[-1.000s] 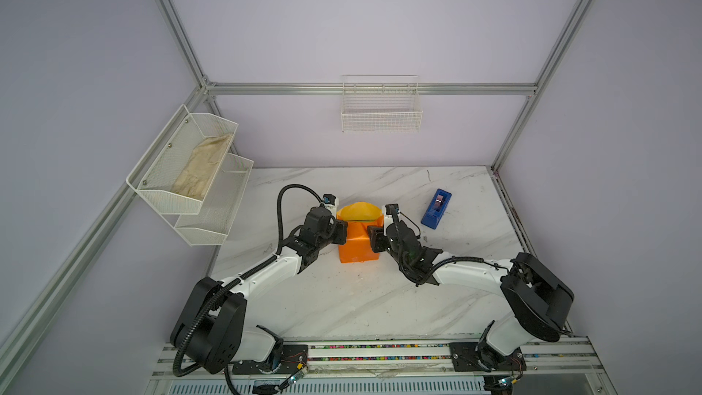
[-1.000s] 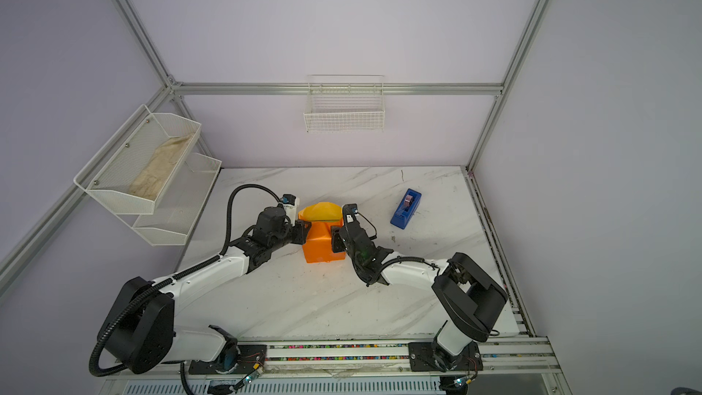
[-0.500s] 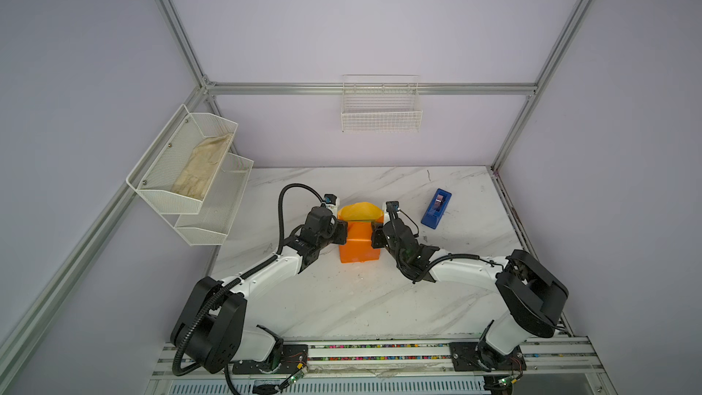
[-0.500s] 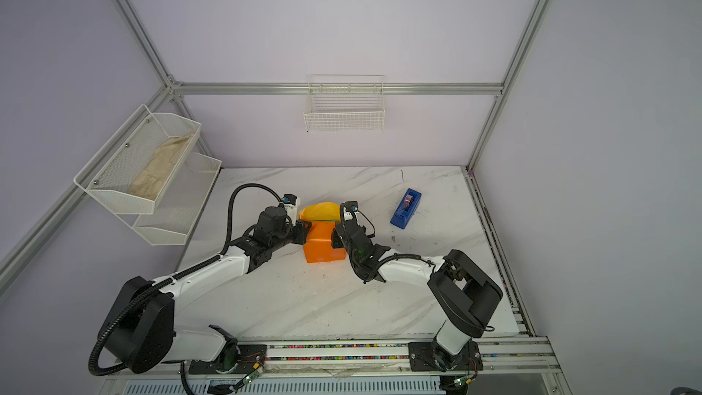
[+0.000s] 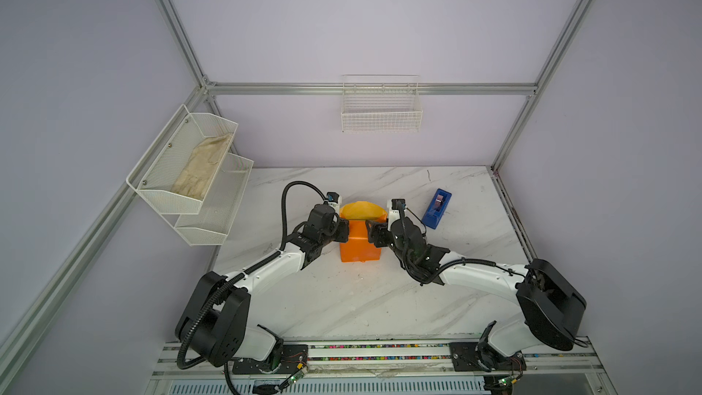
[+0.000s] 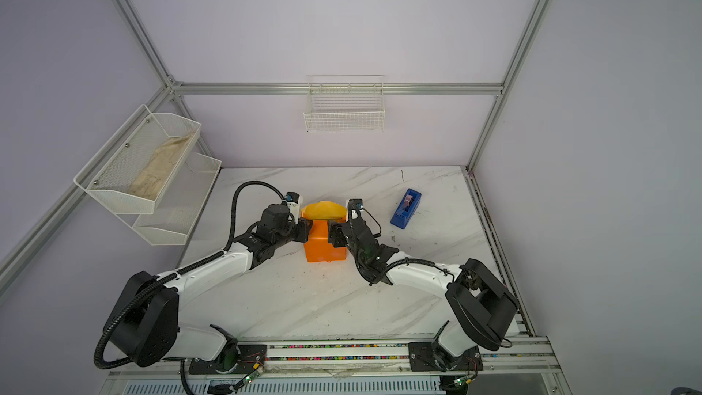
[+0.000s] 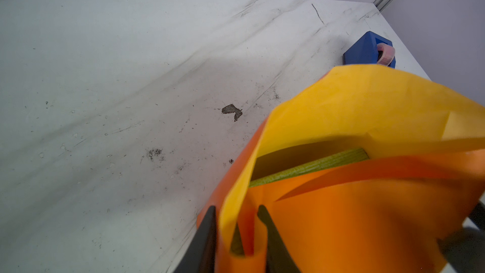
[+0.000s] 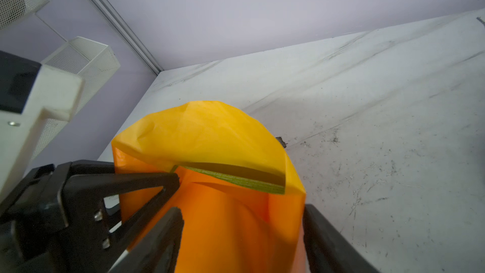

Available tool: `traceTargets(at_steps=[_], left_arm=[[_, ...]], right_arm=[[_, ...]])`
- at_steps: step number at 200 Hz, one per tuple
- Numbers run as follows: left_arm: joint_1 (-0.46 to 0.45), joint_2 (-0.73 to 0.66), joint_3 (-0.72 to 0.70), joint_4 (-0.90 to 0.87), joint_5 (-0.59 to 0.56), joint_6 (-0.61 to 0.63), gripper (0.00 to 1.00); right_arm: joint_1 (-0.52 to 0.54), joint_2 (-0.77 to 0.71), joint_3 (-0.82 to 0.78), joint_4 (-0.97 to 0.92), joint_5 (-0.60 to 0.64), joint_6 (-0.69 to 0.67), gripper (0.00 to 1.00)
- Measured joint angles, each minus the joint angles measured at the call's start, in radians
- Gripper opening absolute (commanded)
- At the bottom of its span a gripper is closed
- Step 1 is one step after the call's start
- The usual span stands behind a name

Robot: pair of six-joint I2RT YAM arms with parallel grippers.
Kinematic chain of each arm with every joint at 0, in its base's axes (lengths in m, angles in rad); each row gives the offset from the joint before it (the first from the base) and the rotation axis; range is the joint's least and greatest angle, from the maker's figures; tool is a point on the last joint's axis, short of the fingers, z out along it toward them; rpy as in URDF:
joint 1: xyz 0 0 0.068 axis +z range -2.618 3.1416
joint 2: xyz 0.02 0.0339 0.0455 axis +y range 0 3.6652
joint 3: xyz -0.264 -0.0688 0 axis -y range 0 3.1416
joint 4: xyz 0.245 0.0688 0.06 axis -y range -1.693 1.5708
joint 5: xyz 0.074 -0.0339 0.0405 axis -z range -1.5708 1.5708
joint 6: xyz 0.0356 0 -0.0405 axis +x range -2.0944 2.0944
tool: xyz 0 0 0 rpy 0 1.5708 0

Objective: Wrap a gift box in wrapping paper
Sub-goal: Fold the wrapping paper for the gift box.

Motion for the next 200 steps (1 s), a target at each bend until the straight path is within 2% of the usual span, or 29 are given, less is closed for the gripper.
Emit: traceTargets(at_steps=[20, 35, 67, 76, 93, 105, 118, 147, 200], left_arm=[[0.0, 0.0, 0.0, 0.0, 0.0, 0.0, 0.25], [0.0, 0.0, 0.0, 0.0, 0.0, 0.0, 0.25], [-0.001, 0.002, 0.002, -0.002, -0.002, -0.001, 0.27], [0.0, 0.002, 0.005, -0.005, -0.001, 0.0, 0.34], [-0.002, 0.002, 0.009, -0.018, 0.002, -0.002, 0.56], [-0.002, -0.005, 0.011, -0.037, 0.003, -0.005, 0.65], [-0.004, -0.025, 0.011, -0.067, 0.002, -0.019, 0.71], [-0.011, -0.083, 0.011, -0.129, -0.018, -0.069, 0.73], [-0.02, -0.162, 0.006, -0.128, -0.085, -0.231, 0.7]], right_arm=[[0.0, 0.022, -0.002, 0.011, -0.011, 0.021, 0.78], [0.0, 0.056, -0.001, 0.021, -0.011, 0.036, 0.74], [-0.006, 0.113, 0.002, 0.043, 0.001, 0.067, 0.45], [-0.008, 0.113, 0.005, 0.043, 0.005, 0.062, 0.43], [-0.017, 0.117, 0.011, 0.036, 0.008, 0.07, 0.38], [-0.017, 0.117, 0.016, 0.032, 0.008, 0.072, 0.33], [-0.017, 0.117, 0.02, 0.027, 0.007, 0.077, 0.3], [-0.017, 0.126, 0.041, 0.008, 0.006, 0.083, 0.28], [-0.017, 0.146, 0.089, -0.045, -0.012, 0.097, 0.27]])
